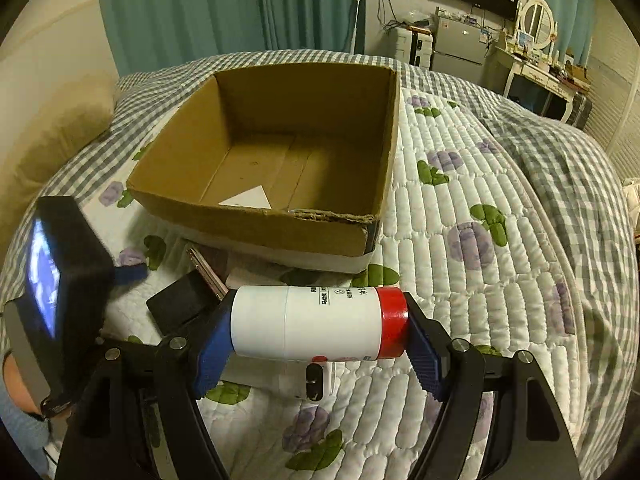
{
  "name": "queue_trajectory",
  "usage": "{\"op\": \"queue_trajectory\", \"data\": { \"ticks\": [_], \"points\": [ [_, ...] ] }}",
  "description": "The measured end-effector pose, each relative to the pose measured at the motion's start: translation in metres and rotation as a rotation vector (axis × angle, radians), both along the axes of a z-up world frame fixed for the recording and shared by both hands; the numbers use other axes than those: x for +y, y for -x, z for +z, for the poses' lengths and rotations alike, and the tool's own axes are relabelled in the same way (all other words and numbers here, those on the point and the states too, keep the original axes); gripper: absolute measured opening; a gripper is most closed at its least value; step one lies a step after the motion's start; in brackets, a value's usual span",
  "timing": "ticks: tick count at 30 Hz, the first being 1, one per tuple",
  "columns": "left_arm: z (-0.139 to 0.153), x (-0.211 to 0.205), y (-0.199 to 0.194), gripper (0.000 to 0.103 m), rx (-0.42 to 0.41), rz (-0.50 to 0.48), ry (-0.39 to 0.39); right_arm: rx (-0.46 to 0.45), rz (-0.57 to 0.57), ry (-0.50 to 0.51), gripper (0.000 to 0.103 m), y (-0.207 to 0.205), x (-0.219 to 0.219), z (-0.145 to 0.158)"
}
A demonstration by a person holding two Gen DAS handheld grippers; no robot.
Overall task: Organize rigid objects
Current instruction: 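Drop the black power bank in with the left tool while the right tool drops the white-red bottle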
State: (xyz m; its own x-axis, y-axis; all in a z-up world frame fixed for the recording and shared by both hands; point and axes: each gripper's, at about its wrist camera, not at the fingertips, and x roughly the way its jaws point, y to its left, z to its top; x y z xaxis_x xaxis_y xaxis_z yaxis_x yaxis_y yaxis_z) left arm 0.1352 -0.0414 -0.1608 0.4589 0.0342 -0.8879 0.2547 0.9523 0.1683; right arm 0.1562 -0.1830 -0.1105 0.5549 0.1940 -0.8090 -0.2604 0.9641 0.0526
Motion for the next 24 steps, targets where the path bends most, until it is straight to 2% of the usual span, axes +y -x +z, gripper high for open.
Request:
{"op": "queue_trajectory", "data": {
  "ticks": [1,3,7,10,12,20,24],
  "points": [
    [0.000,0.000,-0.002,0.070,0.007,-0.008,0.012,0.002,-0.003,-0.005,0.076,-0.001,-0.002,-0.001],
    [0.000,-0.002,-0.003,0.046,0.026,-0.037,0.048,0.007,-0.005,-0.011,0.076,-0.002,-0.003,-0.003],
    [0.002,-0.005,-0.001,0.044,0.024,-0.054,0.054,0.005,-0.007,-0.013,0.076,-0.001,-0.005,-0.004],
    [0.013,0.002,0.008,0.043,0.019,-0.023,0.118,-0.010,-0.010,-0.003,0.076,0.004,-0.007,0.000],
    [0.025,0.004,0.017,0.043,-0.008,-0.016,0.133,-0.022,-0.011,0.004,0.076,0.008,-0.008,0.006],
    [0.111,0.007,0.049,0.039,-0.189,-0.028,0.195,-0.116,0.005,-0.004,0.076,0.021,-0.007,0.056],
    [0.159,0.011,0.047,0.039,-0.262,-0.036,0.286,-0.195,0.027,0.016,0.076,0.015,0.003,0.093]
  ]
}}
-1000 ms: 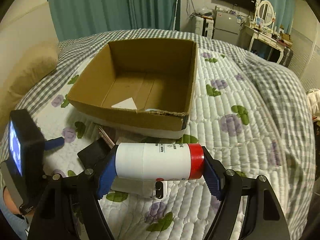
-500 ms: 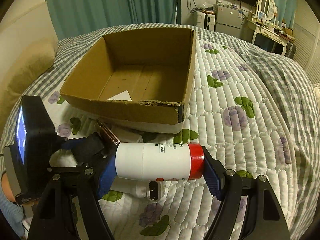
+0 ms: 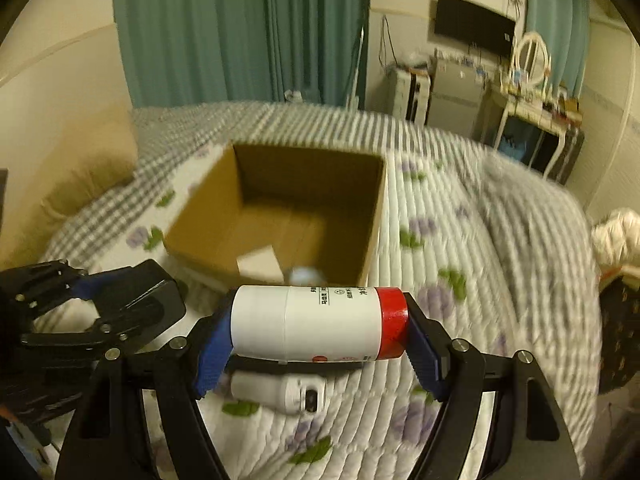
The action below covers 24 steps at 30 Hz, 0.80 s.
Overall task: Organize rigid objects
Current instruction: 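Drop the black power bank in with the left tool while the right tool drops the white-red bottle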
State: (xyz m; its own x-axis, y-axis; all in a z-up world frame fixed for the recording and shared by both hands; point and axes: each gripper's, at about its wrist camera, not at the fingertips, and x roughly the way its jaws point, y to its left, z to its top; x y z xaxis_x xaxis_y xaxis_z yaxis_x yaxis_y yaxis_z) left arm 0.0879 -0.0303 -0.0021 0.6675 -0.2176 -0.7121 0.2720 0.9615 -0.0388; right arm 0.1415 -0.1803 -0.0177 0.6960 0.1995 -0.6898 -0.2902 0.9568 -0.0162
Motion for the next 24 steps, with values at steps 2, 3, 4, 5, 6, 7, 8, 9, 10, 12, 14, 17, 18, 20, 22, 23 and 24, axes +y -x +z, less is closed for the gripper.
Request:
{"op": "queue_trajectory", "data": {
  "ticks": [2,3,4,5,6,7,8,9,10,12,14,17,18,20,22,23,24],
  "points": [
    [0.016,-0.002,-0.014,0.039,-0.036,0.004,-0.012,-0.041,0.014,0.009,0.076,-0.009,0.006,0.019],
    [0.021,0.001,-0.019,0.039,-0.046,0.008,-0.015,-0.055,0.019,0.012,0.076,-0.014,0.009,0.025],
    [0.026,0.001,-0.027,0.039,-0.058,0.014,-0.013,-0.071,0.024,0.016,0.076,-0.022,0.013,0.033],
    [0.029,0.002,-0.036,0.039,-0.064,0.021,-0.009,-0.078,0.025,0.018,0.076,-0.027,0.015,0.037],
    [0.031,0.002,-0.045,0.039,-0.067,0.030,-0.005,-0.089,0.028,0.021,0.076,-0.035,0.017,0.042],
    [0.033,0.002,-0.055,0.039,-0.066,0.042,-0.003,-0.094,0.028,0.022,0.076,-0.041,0.019,0.045],
    [0.033,0.002,-0.063,0.039,-0.064,0.051,-0.002,-0.096,0.029,0.023,0.076,-0.047,0.021,0.047],
    [0.030,0.001,-0.077,0.039,-0.060,0.058,-0.002,-0.096,0.031,0.022,0.076,-0.056,0.023,0.049],
    [0.028,0.001,-0.084,0.039,-0.057,0.064,-0.003,-0.093,0.032,0.017,0.076,-0.064,0.023,0.048],
    [0.017,-0.001,-0.107,0.039,-0.044,0.076,-0.015,-0.082,0.027,0.007,0.076,-0.082,0.023,0.044],
    [0.002,0.000,-0.126,0.039,-0.021,0.088,-0.018,-0.071,0.019,0.004,0.076,-0.098,0.023,0.037],
    [-0.024,-0.001,-0.151,0.039,0.027,0.107,-0.032,-0.049,0.009,0.005,0.076,-0.120,0.021,0.022],
    [-0.030,-0.002,-0.155,0.039,0.039,0.110,-0.037,-0.040,0.008,0.002,0.076,-0.125,0.021,0.017],
    [-0.046,-0.004,-0.165,0.039,0.063,0.108,-0.048,-0.016,0.005,-0.005,0.076,-0.135,0.018,0.004],
    [-0.057,-0.006,-0.171,0.039,0.073,0.110,-0.060,0.001,0.003,0.005,0.076,-0.143,0.017,-0.006],
    [-0.061,-0.007,-0.174,0.039,0.075,0.112,-0.065,0.006,0.003,0.009,0.076,-0.146,0.016,-0.010],
    [-0.064,-0.008,-0.175,0.039,0.075,0.112,-0.069,0.011,0.005,0.011,0.076,-0.147,0.016,-0.014]
  ]
}}
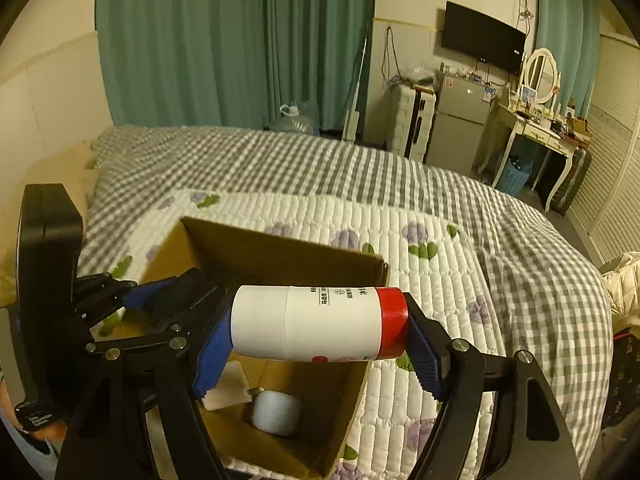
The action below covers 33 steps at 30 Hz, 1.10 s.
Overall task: Organize rigid objects
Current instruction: 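Drop the black power bank in with the left tool while the right tool drops the white-red bottle, then grasp the white hair-dryer device with the right tool and lift it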
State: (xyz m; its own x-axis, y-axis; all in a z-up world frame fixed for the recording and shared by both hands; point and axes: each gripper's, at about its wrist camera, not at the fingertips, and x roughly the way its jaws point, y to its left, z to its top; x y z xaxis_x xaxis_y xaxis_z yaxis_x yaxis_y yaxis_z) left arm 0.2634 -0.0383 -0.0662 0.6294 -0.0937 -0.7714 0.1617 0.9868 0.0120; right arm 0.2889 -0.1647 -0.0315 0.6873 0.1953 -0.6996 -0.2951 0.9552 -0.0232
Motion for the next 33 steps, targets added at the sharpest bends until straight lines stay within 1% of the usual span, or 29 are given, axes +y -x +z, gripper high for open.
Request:
{"op": "queue_trajectory", "data": {
  "ticks": [3,5,8,13,17,18,19,21,23,24,26,28,29,30,32,33],
  "points": [
    [-0.007,-0.002,-0.003,0.040,0.003,0.000,-0.002,0.010,-0.002,-0.006,0.076,-0.004,-0.001,-0.008],
    [-0.008,-0.002,-0.005,0.044,0.004,0.007,0.005,0.018,-0.005,-0.010,0.076,-0.007,-0.003,-0.012],
    [0.000,0.001,-0.002,0.058,-0.025,0.017,0.002,0.020,-0.007,-0.017,0.076,-0.011,-0.003,-0.013],
    [0.015,0.012,0.006,0.059,-0.038,0.046,0.001,0.021,-0.010,-0.027,0.076,-0.017,-0.002,-0.011],
    [0.022,0.021,0.021,0.059,-0.046,0.061,-0.017,0.029,-0.009,-0.065,0.076,-0.025,0.001,-0.015],
    [0.024,0.023,0.026,0.059,-0.047,0.066,-0.017,0.042,-0.019,-0.070,0.079,-0.027,0.002,-0.017],
    [0.026,0.025,0.031,0.059,-0.048,0.066,-0.013,0.051,-0.038,-0.069,0.085,-0.026,0.002,-0.017],
    [0.033,0.029,0.046,0.062,-0.054,0.060,0.002,0.026,-0.056,-0.082,0.088,-0.017,-0.002,-0.007],
    [0.040,0.031,0.058,0.063,-0.060,0.047,0.002,0.013,-0.057,-0.071,0.089,-0.009,-0.003,0.003],
    [0.045,0.031,0.064,0.063,-0.066,0.038,-0.003,-0.003,-0.061,-0.060,0.090,-0.001,-0.004,0.010],
    [0.058,0.031,0.080,0.063,-0.089,0.033,-0.003,-0.044,-0.077,-0.024,0.094,0.016,-0.006,0.027],
    [0.069,0.032,0.096,0.068,-0.103,0.023,0.007,-0.076,-0.084,0.002,0.096,0.036,-0.008,0.042],
    [0.075,0.032,0.105,0.075,-0.110,0.019,0.012,-0.086,-0.085,0.007,0.097,0.046,-0.009,0.048],
    [0.079,0.031,0.112,0.079,-0.117,0.016,0.014,-0.091,-0.085,0.013,0.099,0.055,-0.010,0.054],
    [0.087,0.029,0.131,0.083,-0.136,0.008,0.009,-0.104,-0.079,0.023,0.103,0.078,-0.011,0.063],
    [0.089,0.029,0.138,0.089,-0.141,0.008,0.003,-0.110,-0.069,0.029,0.103,0.091,-0.011,0.065]
  ]
}}
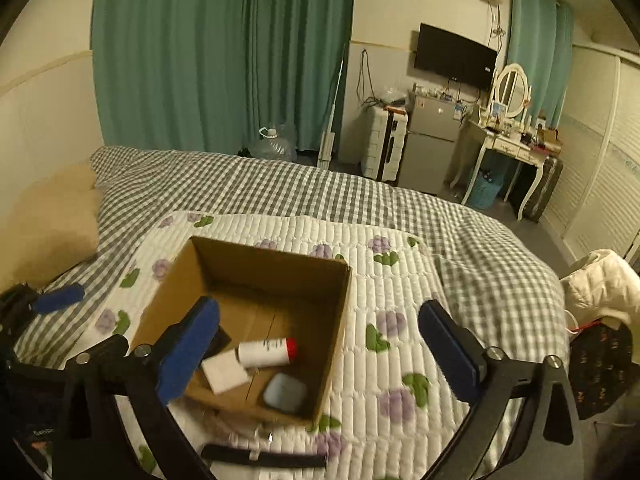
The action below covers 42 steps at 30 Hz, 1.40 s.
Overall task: Organize rigid objects
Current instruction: 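Grasp the white hair-dryer device with the right tool and lift it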
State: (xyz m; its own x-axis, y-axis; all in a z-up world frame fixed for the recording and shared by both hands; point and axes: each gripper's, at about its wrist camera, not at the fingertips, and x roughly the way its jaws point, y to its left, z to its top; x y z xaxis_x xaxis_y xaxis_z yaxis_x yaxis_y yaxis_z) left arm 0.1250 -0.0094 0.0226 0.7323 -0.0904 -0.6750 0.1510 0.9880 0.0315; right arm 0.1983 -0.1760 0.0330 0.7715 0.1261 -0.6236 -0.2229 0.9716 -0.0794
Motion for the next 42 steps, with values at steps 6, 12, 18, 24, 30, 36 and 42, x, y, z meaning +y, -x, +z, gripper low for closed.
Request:
{"op": "queue_trajectory", "data": {
  "ticks": [6,12,18,24,30,36,42],
  "points": [
    [-0.016,0.005,0.040,0.102,0.019,0.015,0.012,0.053,0.105,0.033,0.103,0.052,0.005,-0.023],
    [-0.076,0.007,0.059,0.102,0.106,0.081,0.009,0.175,0.251,0.168,0.103,0.075,0.021,-0.101],
    [-0.124,0.003,0.072,0.102,0.166,0.147,0.001,0.309,0.350,0.258,0.103,0.081,0.032,-0.168],
    [-0.133,0.010,0.071,0.102,0.176,0.179,-0.014,0.417,0.439,0.297,0.082,0.077,0.044,-0.198],
    [-0.134,0.016,0.070,0.102,0.188,0.191,-0.008,0.423,0.465,0.386,0.082,0.068,0.056,-0.210],
    [-0.140,0.019,0.068,0.102,0.214,0.204,-0.004,0.449,0.479,0.488,0.082,0.050,0.069,-0.232],
    [-0.141,0.019,0.068,0.102,0.216,0.200,-0.011,0.438,0.482,0.546,0.078,0.044,0.075,-0.245]
  ]
}}
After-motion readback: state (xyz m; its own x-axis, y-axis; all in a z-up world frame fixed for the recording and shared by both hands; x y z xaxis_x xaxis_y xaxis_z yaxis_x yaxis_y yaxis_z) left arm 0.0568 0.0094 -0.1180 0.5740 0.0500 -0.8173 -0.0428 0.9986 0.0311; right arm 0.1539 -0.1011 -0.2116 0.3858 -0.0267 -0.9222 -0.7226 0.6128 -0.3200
